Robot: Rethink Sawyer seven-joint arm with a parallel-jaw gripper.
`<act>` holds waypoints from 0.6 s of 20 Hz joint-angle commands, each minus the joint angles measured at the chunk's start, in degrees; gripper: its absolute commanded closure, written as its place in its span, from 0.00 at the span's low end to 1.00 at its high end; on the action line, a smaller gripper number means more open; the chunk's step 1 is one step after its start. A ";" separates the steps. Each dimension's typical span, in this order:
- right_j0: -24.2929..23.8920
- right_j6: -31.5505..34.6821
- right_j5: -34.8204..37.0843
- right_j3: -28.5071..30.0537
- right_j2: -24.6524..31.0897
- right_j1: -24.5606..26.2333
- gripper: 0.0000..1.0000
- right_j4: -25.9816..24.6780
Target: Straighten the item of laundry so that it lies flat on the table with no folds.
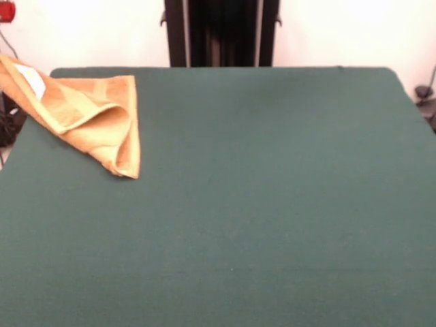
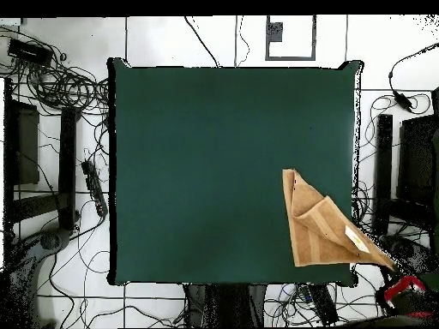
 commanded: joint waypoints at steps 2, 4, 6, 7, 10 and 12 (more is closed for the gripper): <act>-4.67 -9.55 -1.78 6.92 6.54 -0.16 1.00 6.79; -5.05 -9.44 -1.32 8.13 6.51 -0.13 1.00 7.49; -4.88 -8.62 -0.25 9.49 6.19 0.02 1.00 8.28; -4.80 -8.30 0.37 10.08 6.08 0.12 1.00 8.99; -4.80 -8.19 1.58 12.10 5.90 0.07 1.00 11.88; -5.32 -11.21 1.64 13.75 5.85 0.02 1.00 15.73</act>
